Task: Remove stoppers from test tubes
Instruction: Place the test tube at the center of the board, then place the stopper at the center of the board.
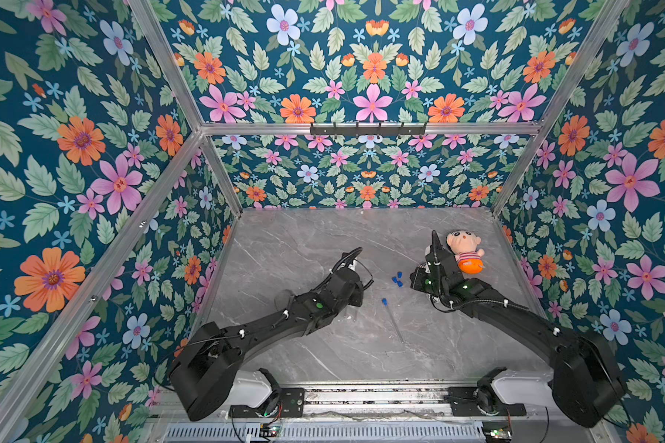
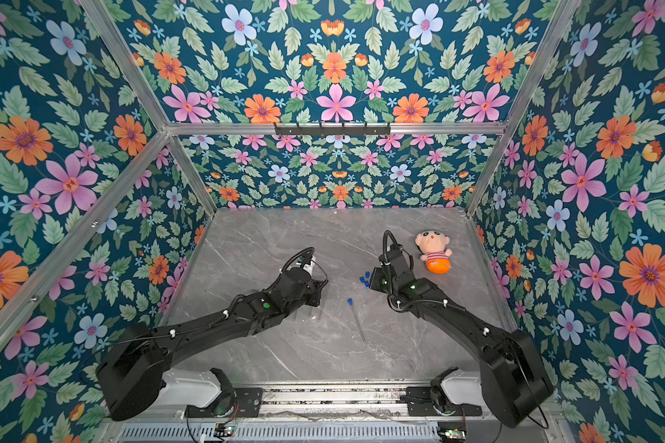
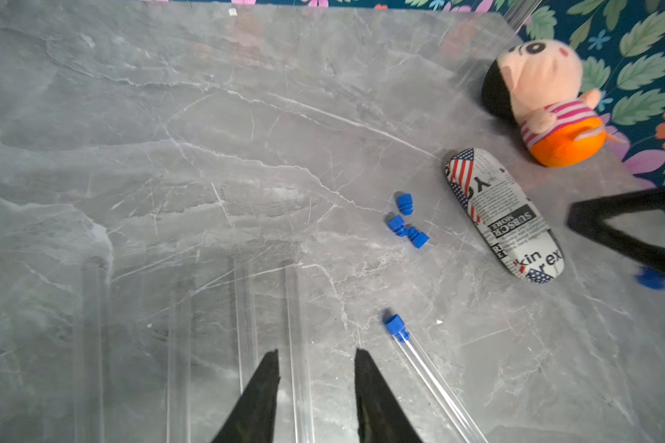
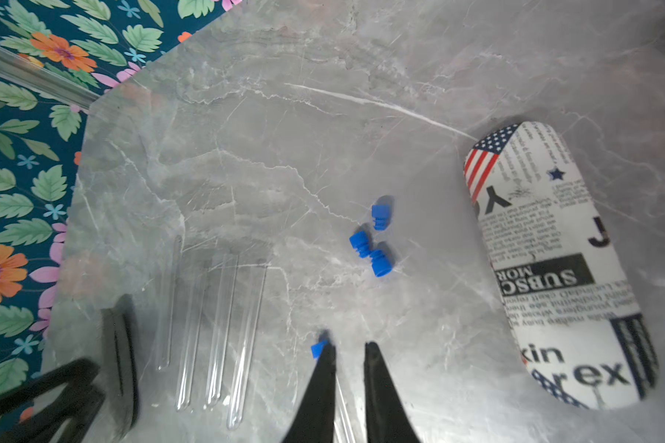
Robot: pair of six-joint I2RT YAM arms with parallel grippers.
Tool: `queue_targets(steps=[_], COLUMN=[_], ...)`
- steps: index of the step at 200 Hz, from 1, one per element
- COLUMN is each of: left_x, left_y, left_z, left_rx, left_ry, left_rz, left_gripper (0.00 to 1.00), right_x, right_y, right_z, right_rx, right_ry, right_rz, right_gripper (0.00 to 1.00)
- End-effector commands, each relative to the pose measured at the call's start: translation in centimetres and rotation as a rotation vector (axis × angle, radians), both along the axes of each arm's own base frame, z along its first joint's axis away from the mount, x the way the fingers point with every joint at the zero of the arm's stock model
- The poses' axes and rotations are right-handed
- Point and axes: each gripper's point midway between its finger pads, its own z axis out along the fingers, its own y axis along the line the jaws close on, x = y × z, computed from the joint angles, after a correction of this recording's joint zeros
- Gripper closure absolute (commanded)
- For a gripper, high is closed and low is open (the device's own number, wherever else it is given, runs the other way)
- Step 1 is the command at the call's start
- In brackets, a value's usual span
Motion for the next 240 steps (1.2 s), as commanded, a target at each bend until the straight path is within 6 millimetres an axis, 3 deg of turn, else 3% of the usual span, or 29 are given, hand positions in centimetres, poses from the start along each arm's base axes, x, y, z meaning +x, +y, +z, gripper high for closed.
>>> queue_targets(steps=[1, 47, 50, 58, 112, 169, 240], left_x=[-0.1, -0.7, -0.7, -0.7, -1.1, -0.9, -0.8], left_y=[0.6, 1.3, 1.3, 1.3, 1.1, 0.8, 0.8], left_z=[1.2, 0.5, 0.5, 0.3, -0.6, -1.0, -1.1], left_rx=[-0.013, -0.011, -0.010, -0.011, -0.019, -0.011, -0.005], left_ry=[-0.057, -0.071, -0.071, -0.070, -0.062, -0.063, -0.064], left_rz=[0.000, -0.007, -0.006, -0.009, -0.030, -0.045, -0.044], left_gripper=[0.64, 0.63, 0.63, 0.63, 0.63, 0.63, 0.63], right_x=[2.5, 4.9, 4.9, 5.1, 6.4, 6.7, 6.8], right_y=[-0.1, -0.7, -0.8, -1.0, -1.6, -1.9, -1.8], right_z=[-0.6, -4.7, -6.0, -6.8, -10.1, -11.7, -11.8], right_rx=[-0.028, -0.109, -0.129, -0.144, -0.183, -0.202, -0.207], right_ry=[-0.020, 0.083, 0.112, 0.130, 0.198, 0.234, 0.241], right_rz=[-0.059, -0.134, -0.136, -0.144, -0.175, -0.183, -0.182], right_gripper=[1.00, 1.00, 1.00, 1.00, 0.94, 0.83, 0.73])
